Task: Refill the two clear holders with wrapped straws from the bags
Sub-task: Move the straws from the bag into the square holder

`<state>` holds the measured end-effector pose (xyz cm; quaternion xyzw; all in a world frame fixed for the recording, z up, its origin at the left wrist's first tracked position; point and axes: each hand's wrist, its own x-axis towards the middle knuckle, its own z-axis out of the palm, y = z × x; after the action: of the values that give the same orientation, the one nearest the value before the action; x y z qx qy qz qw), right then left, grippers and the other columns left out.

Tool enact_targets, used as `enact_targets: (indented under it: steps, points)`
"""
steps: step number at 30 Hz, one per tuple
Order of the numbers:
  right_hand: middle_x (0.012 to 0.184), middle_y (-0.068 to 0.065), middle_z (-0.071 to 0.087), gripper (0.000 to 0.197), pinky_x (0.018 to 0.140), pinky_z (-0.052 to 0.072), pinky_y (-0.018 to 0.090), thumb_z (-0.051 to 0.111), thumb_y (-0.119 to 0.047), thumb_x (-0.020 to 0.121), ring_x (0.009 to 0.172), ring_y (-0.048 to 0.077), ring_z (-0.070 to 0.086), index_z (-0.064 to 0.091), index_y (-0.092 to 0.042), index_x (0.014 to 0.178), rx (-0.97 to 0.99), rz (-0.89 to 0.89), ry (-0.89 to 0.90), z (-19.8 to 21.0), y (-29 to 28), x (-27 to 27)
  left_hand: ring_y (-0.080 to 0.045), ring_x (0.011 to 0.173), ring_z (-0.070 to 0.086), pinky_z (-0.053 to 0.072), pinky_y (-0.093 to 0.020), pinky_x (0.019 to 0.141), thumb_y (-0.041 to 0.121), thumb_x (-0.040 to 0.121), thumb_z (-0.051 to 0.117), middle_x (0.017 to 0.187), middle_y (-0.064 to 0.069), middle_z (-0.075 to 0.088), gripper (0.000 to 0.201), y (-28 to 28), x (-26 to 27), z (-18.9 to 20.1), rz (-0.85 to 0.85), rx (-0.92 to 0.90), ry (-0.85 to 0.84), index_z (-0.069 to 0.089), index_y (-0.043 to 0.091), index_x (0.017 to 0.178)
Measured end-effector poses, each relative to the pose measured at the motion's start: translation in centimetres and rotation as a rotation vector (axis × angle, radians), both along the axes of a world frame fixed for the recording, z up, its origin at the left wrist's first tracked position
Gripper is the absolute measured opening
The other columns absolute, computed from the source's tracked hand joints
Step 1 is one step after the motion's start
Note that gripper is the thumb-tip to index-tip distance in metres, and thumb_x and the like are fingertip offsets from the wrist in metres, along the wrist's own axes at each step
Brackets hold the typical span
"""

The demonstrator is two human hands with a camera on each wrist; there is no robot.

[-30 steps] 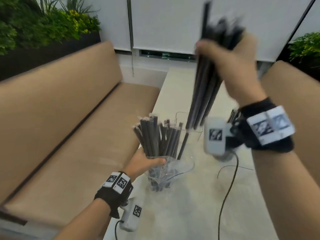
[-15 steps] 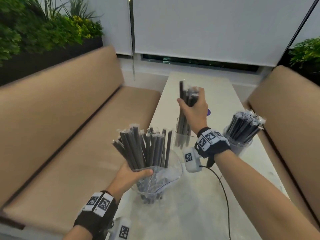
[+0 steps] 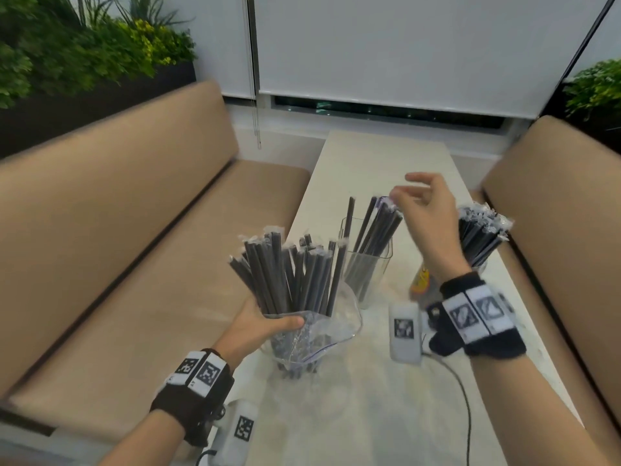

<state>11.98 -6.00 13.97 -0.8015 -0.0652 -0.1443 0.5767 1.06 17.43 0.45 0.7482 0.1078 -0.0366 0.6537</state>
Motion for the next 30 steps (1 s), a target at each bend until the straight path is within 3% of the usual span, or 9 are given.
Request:
enact_targets:
  steps: [5,7,9,12,16,18,22,25,30]
  points:
    - [0.146,-0.008,0.041,0.096,0.099,0.037,0.024,0.074,-0.053,0.072,0.130,0.010,0.043,0.024,-0.025,0.149,-0.059,0.305,0.276,-6.2,3.2,-5.7,-0.004,0.104,0.067,0.050,-0.025,0.093,0.017,0.061,0.090,0.113,0.006,0.072,0.071,-0.8,0.2,0.3,-0.080,0.015,-0.051,0.058,0.021,0.125]
    - [0.139,-0.018,0.045,0.088,0.101,0.036,0.017,0.080,-0.043,0.072,0.127,0.003,0.043,0.034,-0.025,0.145,0.005,0.274,0.239,-8.0,3.9,-6.3,0.000,0.101,0.067,0.051,-0.013,0.083,0.011,0.062,0.089,0.111,0.006,0.072,0.069,-1.2,0.0,0.4,-0.091,0.024,-0.066,0.059,0.021,0.123]
    - [0.128,-0.011,0.059,0.068,0.096,0.046,0.023,0.084,-0.035,0.071,0.118,0.005,0.056,0.052,-0.026,0.130,0.095,0.230,0.202,-8.5,3.9,-6.4,0.001,0.097,0.068,0.051,-0.007,0.074,0.006,0.062,0.088,0.106,0.006,0.074,0.064,-1.4,-0.2,0.3,-0.088,0.020,-0.075,0.062,0.018,0.119]
    - [0.102,0.001,0.072,0.040,0.083,0.054,0.026,0.082,-0.025,0.075,0.094,0.008,0.068,0.065,-0.016,0.110,0.155,0.215,0.143,-7.5,3.2,-6.4,0.000,0.095,0.069,0.050,-0.007,0.074,0.009,0.061,0.089,0.103,0.007,0.075,0.060,-1.2,-0.5,-0.1,-0.083,0.033,-0.067,0.065,0.018,0.115]
    - [0.083,-0.005,0.064,0.023,0.070,0.051,0.015,0.069,-0.010,0.086,0.069,-0.003,0.060,0.060,0.004,0.103,0.231,0.178,0.043,-3.8,2.3,-6.0,-0.001,0.093,0.070,0.050,-0.012,0.079,0.014,0.061,0.090,0.102,0.006,0.076,0.055,-1.1,-0.7,-0.1,-0.084,0.041,-0.040,0.066,0.020,0.111]
    - [0.083,-0.005,0.062,0.019,0.071,0.053,0.019,0.066,-0.009,0.088,0.067,-0.004,0.060,0.059,0.000,0.103,0.240,0.178,0.008,-1.7,1.8,-5.6,0.001,0.091,0.070,0.050,-0.010,0.075,0.012,0.062,0.089,0.098,0.009,0.076,0.051,-1.3,-0.8,0.1,-0.091,0.034,-0.031,0.066,0.024,0.106]
    - [0.086,0.000,0.060,0.011,0.073,0.056,0.028,0.066,-0.012,0.089,0.075,0.014,0.060,0.058,-0.013,0.098,0.250,0.161,-0.070,2.1,0.8,-5.4,0.005,0.084,0.070,0.050,-0.005,0.067,0.003,0.066,0.085,0.088,0.017,0.077,0.043,-1.6,-0.8,0.5,-0.118,-0.003,-0.035,0.067,0.025,0.099]
    - [0.080,-0.003,0.058,0.012,0.070,0.051,0.025,0.067,-0.010,0.087,0.073,0.011,0.056,0.058,-0.017,0.088,0.285,0.110,-0.138,4.6,0.0,-4.5,-0.002,0.093,0.071,0.052,-0.011,0.076,0.005,0.065,0.086,0.098,0.010,0.077,0.047,-1.6,-0.9,0.6,-0.130,-0.011,-0.035,0.068,0.019,0.107]
    - [0.078,-0.007,0.054,0.013,0.083,0.046,0.028,0.063,-0.010,0.088,0.072,0.005,0.051,0.056,-0.017,0.080,0.349,0.153,-0.175,9.3,-1.8,-3.2,0.001,0.091,0.070,0.050,-0.004,0.070,0.004,0.065,0.085,0.098,0.010,0.076,0.048,-1.4,-1.1,0.6,-0.114,-0.029,-0.049,0.067,0.025,0.104]
